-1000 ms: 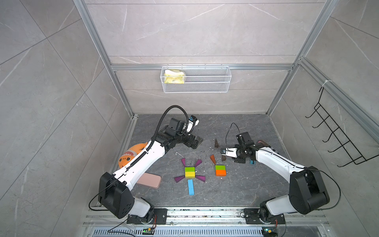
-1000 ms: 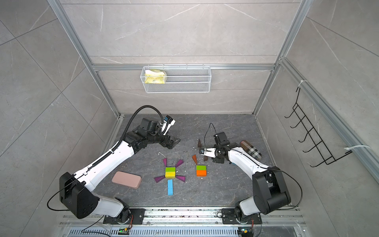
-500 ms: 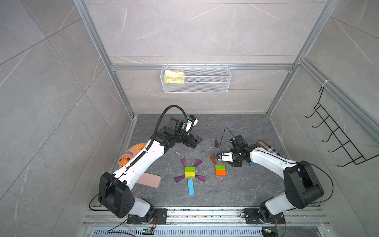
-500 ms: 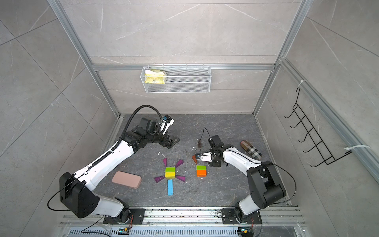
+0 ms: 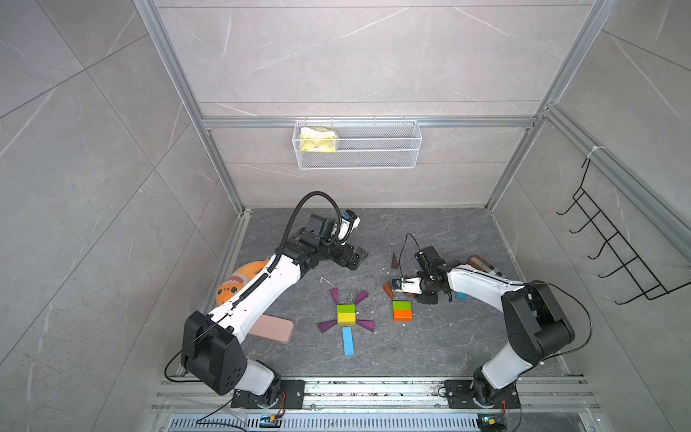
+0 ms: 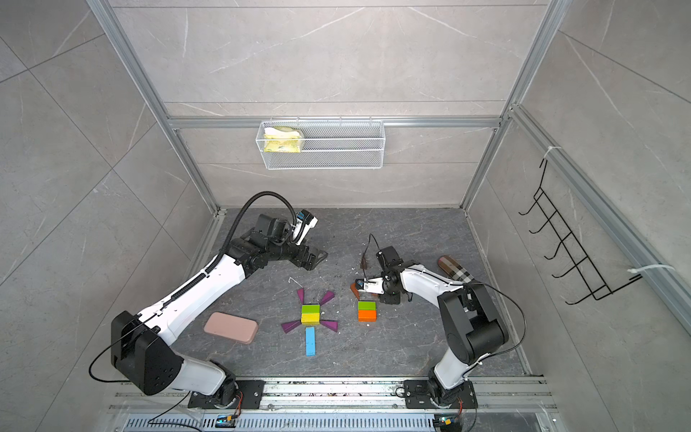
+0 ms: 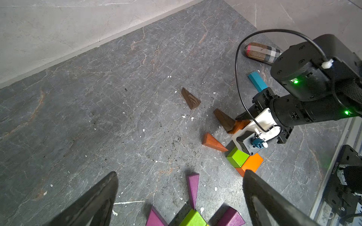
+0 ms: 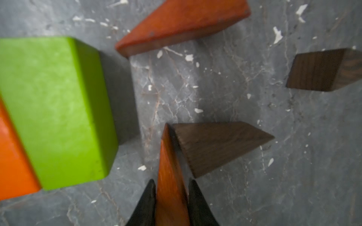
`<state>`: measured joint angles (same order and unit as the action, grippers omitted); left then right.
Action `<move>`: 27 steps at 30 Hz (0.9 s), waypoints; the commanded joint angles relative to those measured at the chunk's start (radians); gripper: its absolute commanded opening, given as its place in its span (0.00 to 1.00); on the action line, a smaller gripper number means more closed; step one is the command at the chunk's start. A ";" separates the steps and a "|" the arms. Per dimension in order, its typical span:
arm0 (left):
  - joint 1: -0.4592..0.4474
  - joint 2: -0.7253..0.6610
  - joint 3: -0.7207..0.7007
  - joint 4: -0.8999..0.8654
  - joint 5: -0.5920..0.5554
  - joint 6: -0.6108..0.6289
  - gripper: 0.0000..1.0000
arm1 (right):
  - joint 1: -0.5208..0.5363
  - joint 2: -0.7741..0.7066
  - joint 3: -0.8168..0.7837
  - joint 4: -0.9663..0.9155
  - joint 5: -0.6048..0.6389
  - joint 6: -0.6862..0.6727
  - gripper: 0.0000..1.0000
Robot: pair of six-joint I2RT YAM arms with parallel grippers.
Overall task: Assemble a small pinwheel with building blocks
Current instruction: Move the building block to the center of the board, then place the building block at the center of the board.
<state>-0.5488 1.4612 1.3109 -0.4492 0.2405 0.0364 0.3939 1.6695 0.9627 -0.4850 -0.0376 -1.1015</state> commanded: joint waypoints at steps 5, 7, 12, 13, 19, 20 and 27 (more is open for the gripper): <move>0.007 0.000 0.035 -0.008 0.014 -0.009 1.00 | -0.025 0.062 0.084 0.032 0.025 0.004 0.03; 0.007 -0.001 0.036 -0.009 0.016 -0.009 1.00 | -0.032 0.083 0.110 0.037 0.045 -0.006 0.02; 0.006 0.002 0.036 -0.011 0.017 -0.008 1.00 | -0.038 0.104 0.158 0.003 0.038 -0.041 0.02; 0.007 0.003 0.036 -0.012 0.014 -0.008 1.00 | -0.039 0.100 0.155 -0.012 0.027 -0.054 0.02; 0.007 -0.002 0.036 -0.013 0.018 -0.008 1.00 | -0.043 0.028 0.058 -0.036 -0.005 -0.129 0.02; 0.007 -0.002 0.037 -0.013 0.020 -0.007 1.00 | -0.043 0.019 0.044 -0.033 -0.001 -0.138 0.02; 0.007 -0.025 0.014 0.015 0.105 0.020 1.00 | -0.042 -0.005 0.021 -0.104 -0.015 -0.200 0.04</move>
<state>-0.5488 1.4612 1.3109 -0.4492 0.2779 0.0383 0.3531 1.6932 1.0088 -0.5308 -0.0307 -1.2552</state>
